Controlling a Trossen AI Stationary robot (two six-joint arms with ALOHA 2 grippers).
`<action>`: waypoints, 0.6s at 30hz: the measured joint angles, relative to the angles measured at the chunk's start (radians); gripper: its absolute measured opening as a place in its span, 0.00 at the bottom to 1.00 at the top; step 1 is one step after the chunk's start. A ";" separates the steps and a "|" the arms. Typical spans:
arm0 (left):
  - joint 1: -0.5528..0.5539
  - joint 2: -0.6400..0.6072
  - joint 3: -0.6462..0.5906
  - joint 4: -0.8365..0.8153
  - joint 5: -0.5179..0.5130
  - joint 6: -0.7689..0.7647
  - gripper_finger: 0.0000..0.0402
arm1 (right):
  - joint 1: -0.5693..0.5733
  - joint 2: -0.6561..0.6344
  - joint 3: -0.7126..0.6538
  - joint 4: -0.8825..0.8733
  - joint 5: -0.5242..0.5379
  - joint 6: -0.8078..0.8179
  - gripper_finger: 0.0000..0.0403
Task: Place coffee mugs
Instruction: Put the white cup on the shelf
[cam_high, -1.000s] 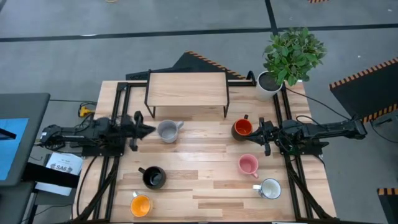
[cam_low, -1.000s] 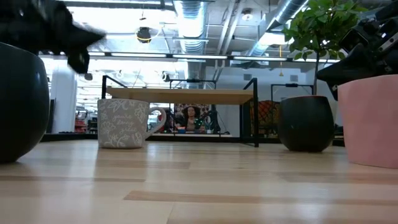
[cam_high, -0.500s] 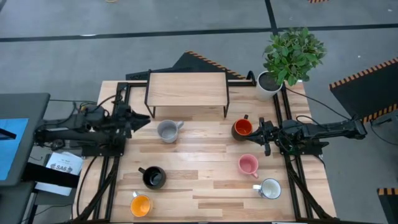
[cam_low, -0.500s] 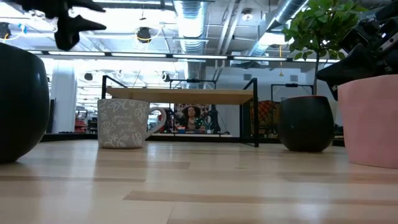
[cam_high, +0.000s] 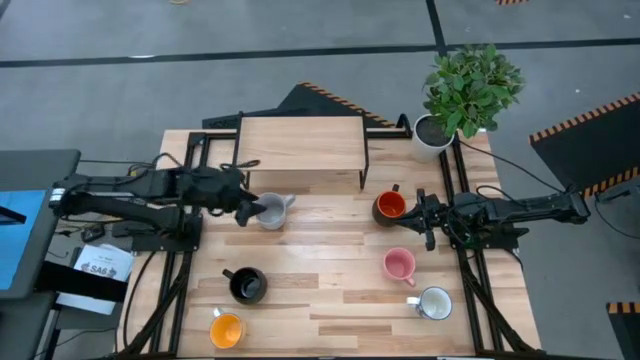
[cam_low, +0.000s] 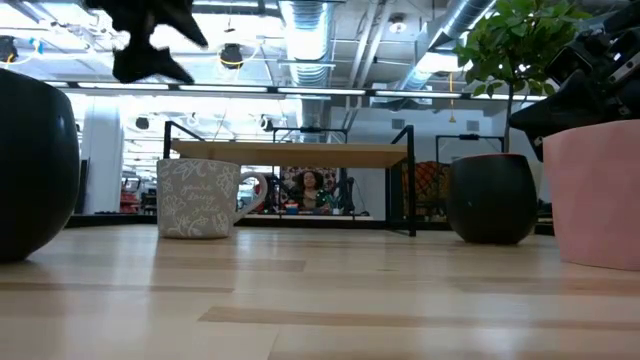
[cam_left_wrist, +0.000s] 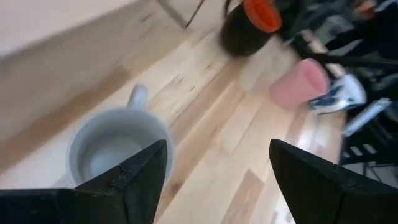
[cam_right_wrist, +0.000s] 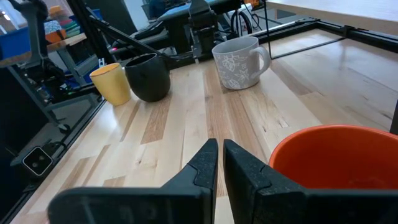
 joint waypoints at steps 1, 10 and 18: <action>0.009 0.017 0.000 -0.009 0.018 -0.045 0.67 | 0.000 0.000 0.000 0.000 0.000 0.000 0.13; 0.091 0.163 -0.001 -0.187 0.111 -0.311 0.67 | 0.000 0.000 0.000 0.000 0.000 0.000 0.13; 0.097 0.304 -0.001 -0.209 0.041 -0.405 0.67 | 0.000 0.000 0.000 0.000 0.000 0.000 0.13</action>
